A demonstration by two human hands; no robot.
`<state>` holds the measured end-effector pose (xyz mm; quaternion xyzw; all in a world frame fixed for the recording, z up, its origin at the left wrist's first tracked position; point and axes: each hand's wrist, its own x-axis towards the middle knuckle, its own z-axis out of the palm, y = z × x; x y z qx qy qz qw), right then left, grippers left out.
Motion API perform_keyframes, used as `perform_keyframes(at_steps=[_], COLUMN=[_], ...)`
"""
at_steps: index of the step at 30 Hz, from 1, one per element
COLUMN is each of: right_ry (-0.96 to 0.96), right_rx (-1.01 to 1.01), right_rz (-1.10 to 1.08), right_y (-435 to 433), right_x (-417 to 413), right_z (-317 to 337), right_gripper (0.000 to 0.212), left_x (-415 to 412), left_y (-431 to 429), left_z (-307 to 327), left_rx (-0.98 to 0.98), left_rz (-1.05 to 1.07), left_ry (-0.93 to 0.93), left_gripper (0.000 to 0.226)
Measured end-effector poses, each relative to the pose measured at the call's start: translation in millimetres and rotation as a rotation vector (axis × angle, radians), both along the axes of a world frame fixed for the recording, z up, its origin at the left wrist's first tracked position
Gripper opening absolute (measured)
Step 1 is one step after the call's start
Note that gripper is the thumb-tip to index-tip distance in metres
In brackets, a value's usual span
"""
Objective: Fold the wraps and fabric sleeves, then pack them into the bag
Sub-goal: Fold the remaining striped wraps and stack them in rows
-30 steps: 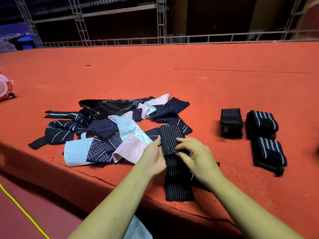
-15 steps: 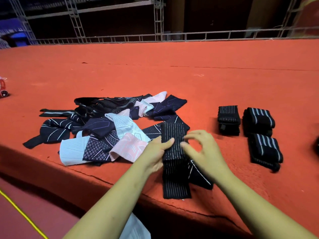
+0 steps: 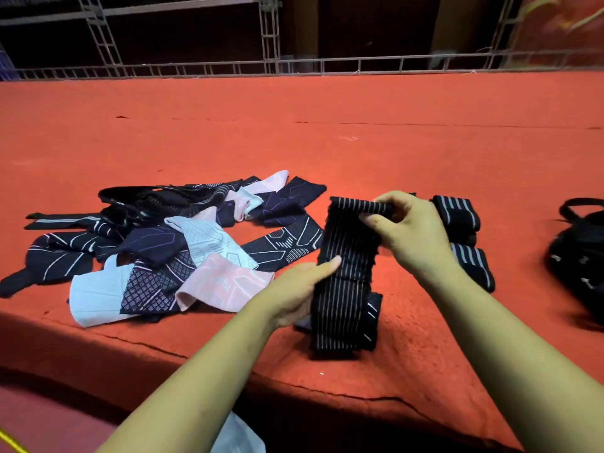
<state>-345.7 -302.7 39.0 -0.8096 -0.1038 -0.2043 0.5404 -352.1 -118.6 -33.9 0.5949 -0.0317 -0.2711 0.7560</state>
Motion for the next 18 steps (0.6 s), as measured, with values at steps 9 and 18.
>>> perform_keyframes(at_steps=[9,18], right_ry=[-0.029,0.164], right_rx=[-0.025,0.052], right_rz=[-0.003,0.012], right_y=[-8,-16], right_x=[-34,-51], right_z=[-47,-95], right_gripper=[0.041,0.038], left_x=[15,16], left_y=[-37,-57], left_z=[30,19], left_rx=[-0.345,-0.299], left_rz=[0.26,0.361], left_ry=[0.246,0.283], left_gripper=[0.044,0.051])
